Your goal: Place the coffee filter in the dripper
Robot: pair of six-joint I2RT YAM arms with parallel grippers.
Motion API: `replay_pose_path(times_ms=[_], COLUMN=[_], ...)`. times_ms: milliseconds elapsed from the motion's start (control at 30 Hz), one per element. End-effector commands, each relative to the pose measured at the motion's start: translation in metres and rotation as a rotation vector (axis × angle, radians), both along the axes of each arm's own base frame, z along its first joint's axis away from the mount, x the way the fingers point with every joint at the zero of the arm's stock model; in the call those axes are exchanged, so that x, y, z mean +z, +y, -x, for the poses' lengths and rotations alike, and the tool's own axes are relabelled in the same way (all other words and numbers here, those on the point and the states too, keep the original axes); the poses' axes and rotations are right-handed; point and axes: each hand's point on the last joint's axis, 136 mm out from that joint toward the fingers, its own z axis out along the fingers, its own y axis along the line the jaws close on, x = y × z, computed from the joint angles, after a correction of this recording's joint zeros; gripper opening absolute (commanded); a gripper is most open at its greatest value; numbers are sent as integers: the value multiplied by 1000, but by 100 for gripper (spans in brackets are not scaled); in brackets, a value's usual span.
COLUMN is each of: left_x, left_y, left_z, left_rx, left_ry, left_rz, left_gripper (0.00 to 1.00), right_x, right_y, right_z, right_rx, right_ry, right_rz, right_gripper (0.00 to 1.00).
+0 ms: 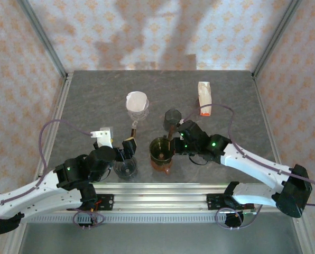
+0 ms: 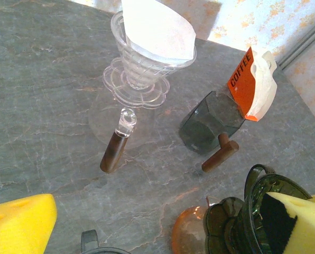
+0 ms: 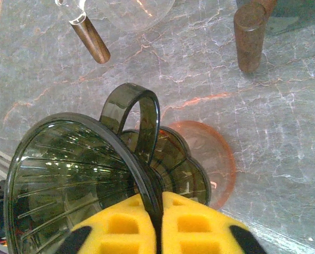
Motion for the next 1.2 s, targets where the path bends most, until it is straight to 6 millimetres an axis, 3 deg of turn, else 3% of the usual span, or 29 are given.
replay_pose_path(times_ms=[0, 100, 233, 567, 700, 833, 1033, 1167], left_x=[-7, -6, -7, -8, -8, -8, -9, -10], left_y=[5, 4, 2, -1, -3, -2, -5, -8], left_z=[0, 0, 0, -1, -1, -2, -2, -1], left_rx=[23, 22, 16, 10, 7, 9, 2, -8], left_ry=[3, 3, 6, 12, 12, 11, 18, 24], left_rz=[-24, -23, -19, -14, -16, -19, -19, -21], left_gripper=[100, 100, 100, 100, 100, 100, 100, 100], right_x=[6, 8, 14, 40, 62, 76, 64, 48], right_y=[-3, -5, -7, -35, -52, -78, -129, -152], right_z=[-1, -2, -4, -17, -31, -61, -118, -155], right_rx=[-19, -28, -36, -146, -186, -254, -391, -438], right_ry=[-34, -44, -67, -193, -292, -328, -298, -248], right_rz=[-9, -10, -18, 22, 101, 176, 335, 420], right_gripper=[28, 46, 57, 62, 62, 55, 49, 42])
